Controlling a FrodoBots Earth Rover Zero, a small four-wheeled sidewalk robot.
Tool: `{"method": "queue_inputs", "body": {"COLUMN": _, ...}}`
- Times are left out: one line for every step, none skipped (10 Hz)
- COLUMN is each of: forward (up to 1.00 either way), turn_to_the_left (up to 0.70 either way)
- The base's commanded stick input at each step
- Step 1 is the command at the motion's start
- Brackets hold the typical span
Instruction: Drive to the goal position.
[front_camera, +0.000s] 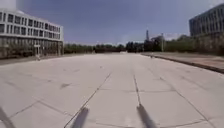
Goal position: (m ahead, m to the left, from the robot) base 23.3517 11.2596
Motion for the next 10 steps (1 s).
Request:
{"method": "queue_inputs", "body": {"forward": 0.7, "turn_to_the_left": 0.0}}
{"method": "queue_inputs", "body": {"forward": 0.7, "turn_to_the_left": 0.0}}
{"method": "queue_inputs", "body": {"forward": 0.7, "turn_to_the_left": -0.29}}
{"method": "queue_inputs", "body": {"forward": 0.7, "turn_to_the_left": -0.35}}
{"method": "queue_inputs", "body": {"forward": 0.7, "turn_to_the_left": -0.35}}
{"method": "queue_inputs", "body": {"forward": 0.7, "turn_to_the_left": -0.35}}
{"method": "queue_inputs", "body": {"forward": 0.7, "turn_to_the_left": -0.27}}
{"method": "queue_inputs", "body": {"forward": 0.7, "turn_to_the_left": -0.03}}
{"method": "queue_inputs", "body": {"forward": 0.7, "turn_to_the_left": 0.0}}
{"method": "queue_inputs", "body": {"forward": 0.7, "turn_to_the_left": 0.0}}
